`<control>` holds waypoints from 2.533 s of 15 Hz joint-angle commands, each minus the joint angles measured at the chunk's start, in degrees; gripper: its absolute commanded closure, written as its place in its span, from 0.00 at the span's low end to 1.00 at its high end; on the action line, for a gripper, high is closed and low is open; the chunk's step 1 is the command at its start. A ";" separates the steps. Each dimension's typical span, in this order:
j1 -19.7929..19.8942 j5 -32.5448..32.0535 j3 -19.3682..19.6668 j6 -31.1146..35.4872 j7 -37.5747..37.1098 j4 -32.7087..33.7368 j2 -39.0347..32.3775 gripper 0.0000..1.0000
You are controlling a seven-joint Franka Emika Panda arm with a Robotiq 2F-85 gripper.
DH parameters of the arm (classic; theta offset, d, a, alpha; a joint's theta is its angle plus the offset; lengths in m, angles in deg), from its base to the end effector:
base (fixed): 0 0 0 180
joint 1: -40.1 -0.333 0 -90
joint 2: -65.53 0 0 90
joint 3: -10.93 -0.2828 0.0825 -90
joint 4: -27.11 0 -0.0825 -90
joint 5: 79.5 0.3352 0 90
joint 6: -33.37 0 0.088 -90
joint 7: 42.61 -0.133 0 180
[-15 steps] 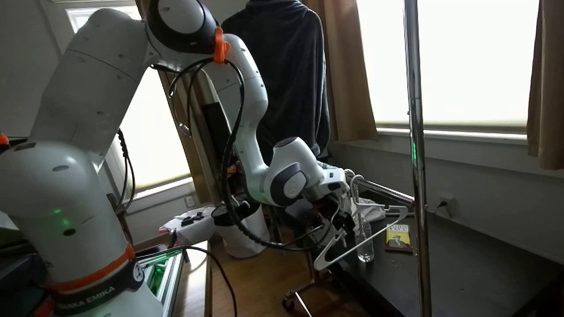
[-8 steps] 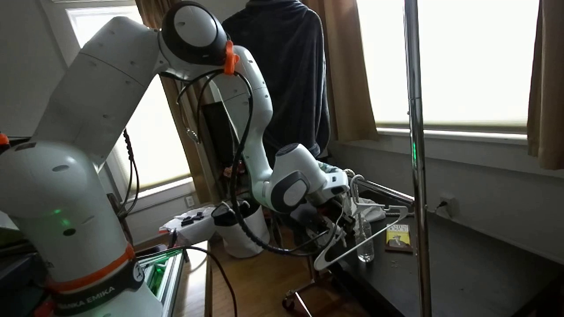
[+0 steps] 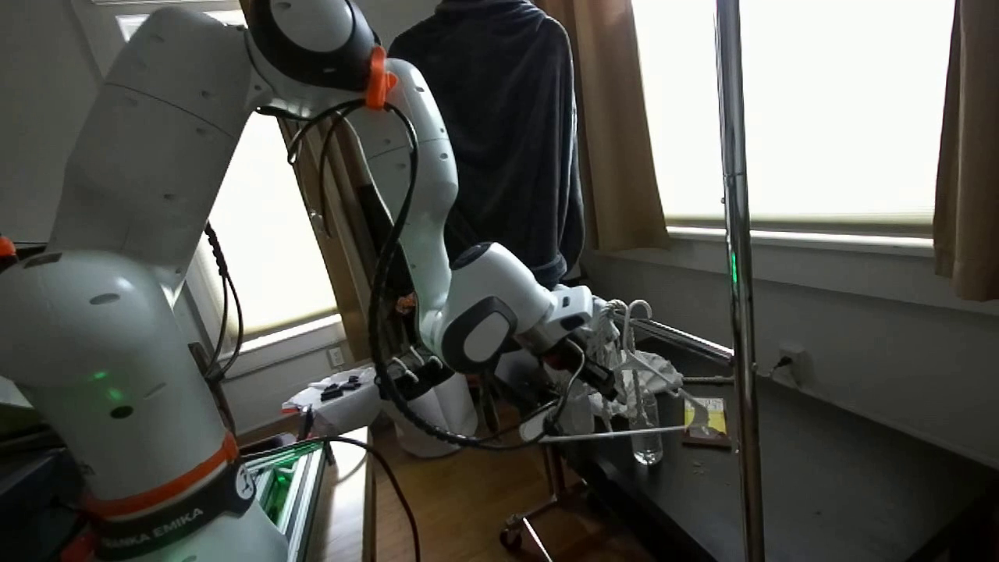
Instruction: Remove the white hanger from the bottom rail and hang it in the top hanging rail of the clothes hanging rack
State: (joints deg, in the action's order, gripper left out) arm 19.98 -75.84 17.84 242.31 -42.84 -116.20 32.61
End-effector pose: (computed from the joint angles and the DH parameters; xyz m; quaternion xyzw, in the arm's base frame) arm 0.4643 0.0957 0.1347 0.9533 0.0957 0.2865 0.0020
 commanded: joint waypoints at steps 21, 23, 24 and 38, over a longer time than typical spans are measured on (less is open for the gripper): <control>-30.71 76.41 7.35 0.38 59.43 -14.22 31.24 0.99; -31.88 82.00 6.47 2.22 67.28 -17.05 37.62 0.99; -32.41 85.80 5.87 2.76 71.01 -14.17 36.10 0.99; -21.86 106.59 -8.74 8.14 116.23 -4.94 65.59 0.99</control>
State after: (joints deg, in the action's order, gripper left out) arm -5.50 30.79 10.70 255.74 68.22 -123.20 94.21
